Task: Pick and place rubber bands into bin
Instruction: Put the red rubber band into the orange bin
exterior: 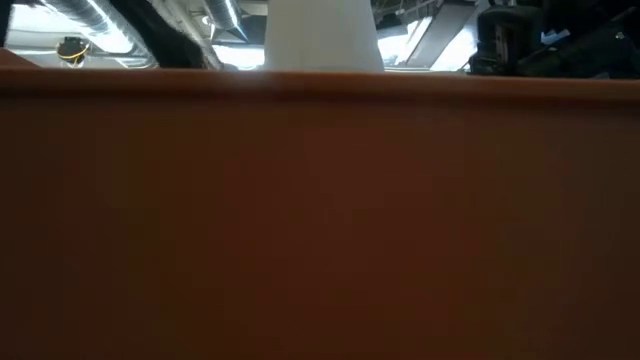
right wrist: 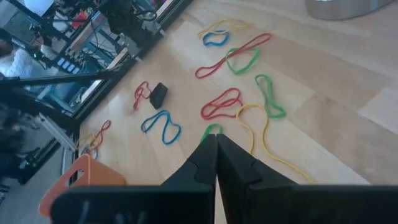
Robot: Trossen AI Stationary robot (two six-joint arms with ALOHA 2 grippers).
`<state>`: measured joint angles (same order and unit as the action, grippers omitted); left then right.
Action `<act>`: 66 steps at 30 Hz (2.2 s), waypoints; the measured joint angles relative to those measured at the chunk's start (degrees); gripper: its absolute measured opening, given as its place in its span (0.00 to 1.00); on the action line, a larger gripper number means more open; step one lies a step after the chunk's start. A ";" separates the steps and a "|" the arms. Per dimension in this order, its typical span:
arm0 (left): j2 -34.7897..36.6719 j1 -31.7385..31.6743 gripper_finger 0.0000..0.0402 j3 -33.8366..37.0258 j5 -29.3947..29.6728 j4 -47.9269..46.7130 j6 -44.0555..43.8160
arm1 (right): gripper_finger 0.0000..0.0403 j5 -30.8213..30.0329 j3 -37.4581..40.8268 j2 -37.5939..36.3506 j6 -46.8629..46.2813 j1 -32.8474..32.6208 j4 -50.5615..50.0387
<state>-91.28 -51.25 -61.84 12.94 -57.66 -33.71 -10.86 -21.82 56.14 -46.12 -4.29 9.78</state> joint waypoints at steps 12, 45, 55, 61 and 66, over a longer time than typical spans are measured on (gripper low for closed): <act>22.30 20.58 0.01 -0.15 6.80 -6.86 -21.38 | 0.03 2.23 -0.02 0.00 6.56 -0.02 -1.09; -10.52 74.51 0.00 -26.70 -2.91 21.79 -0.08 | 0.03 16.41 -0.02 0.00 15.08 -0.02 -3.23; -20.16 77.19 0.00 -34.62 -15.26 11.87 0.14 | 0.03 16.67 -0.02 0.00 15.14 -0.02 -7.88; -24.34 78.23 0.00 -34.60 -20.03 11.87 -0.19 | 0.03 16.67 -0.02 0.00 15.12 -0.02 -8.57; -25.34 78.21 0.01 -34.41 -20.27 11.22 -3.19 | 0.03 16.66 -0.02 0.00 15.04 -0.02 -8.54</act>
<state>-116.62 26.96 -96.25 -7.33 -46.44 -36.89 5.80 -21.85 56.14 -31.08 -4.32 1.23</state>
